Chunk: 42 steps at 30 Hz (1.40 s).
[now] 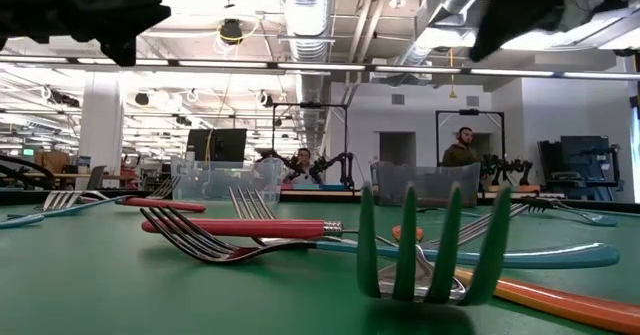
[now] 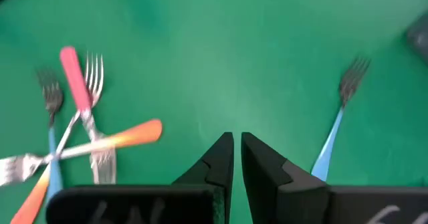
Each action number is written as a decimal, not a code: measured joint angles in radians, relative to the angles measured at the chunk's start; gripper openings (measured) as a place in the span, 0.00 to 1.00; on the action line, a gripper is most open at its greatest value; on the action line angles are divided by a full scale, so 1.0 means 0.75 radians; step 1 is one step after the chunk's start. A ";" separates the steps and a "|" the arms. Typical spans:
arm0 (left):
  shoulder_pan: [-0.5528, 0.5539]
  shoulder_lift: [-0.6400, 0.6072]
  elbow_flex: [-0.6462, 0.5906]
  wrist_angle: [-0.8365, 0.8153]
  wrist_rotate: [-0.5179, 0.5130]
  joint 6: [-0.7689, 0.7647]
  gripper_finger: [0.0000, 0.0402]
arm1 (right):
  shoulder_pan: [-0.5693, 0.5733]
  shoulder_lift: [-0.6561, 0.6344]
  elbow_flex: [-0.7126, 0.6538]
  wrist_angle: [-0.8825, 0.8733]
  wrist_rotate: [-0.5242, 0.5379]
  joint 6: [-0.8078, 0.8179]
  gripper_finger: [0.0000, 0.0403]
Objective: Sort silverware by color (type)
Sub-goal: Put the black fork into the transparent bin
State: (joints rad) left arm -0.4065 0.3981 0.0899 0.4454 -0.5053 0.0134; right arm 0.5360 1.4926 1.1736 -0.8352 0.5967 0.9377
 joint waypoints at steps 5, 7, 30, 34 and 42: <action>0.000 -0.188 0.025 -0.194 -0.001 0.023 0.24 | -0.124 -0.002 0.000 0.110 0.011 -0.193 0.14; 0.000 -0.246 0.025 -0.256 -0.009 0.008 0.24 | -0.158 -0.002 0.000 0.148 0.011 -0.246 0.14; 0.000 -0.331 0.025 -0.645 -0.073 -0.146 0.24 | -0.304 -0.002 0.000 0.270 0.004 -0.392 0.14; 0.000 -0.331 0.025 -0.734 -0.073 -0.238 0.24 | -0.328 -0.002 0.000 0.269 -0.015 -0.393 0.14; 0.000 -0.331 0.025 -0.824 -0.072 -0.268 0.24 | -0.350 -0.002 0.000 0.269 -0.041 -0.392 0.14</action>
State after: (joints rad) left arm -0.4065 0.1497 0.1089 -0.1723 -0.5590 -0.1878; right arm 0.2732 1.4914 1.1736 -0.6334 0.5659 0.6434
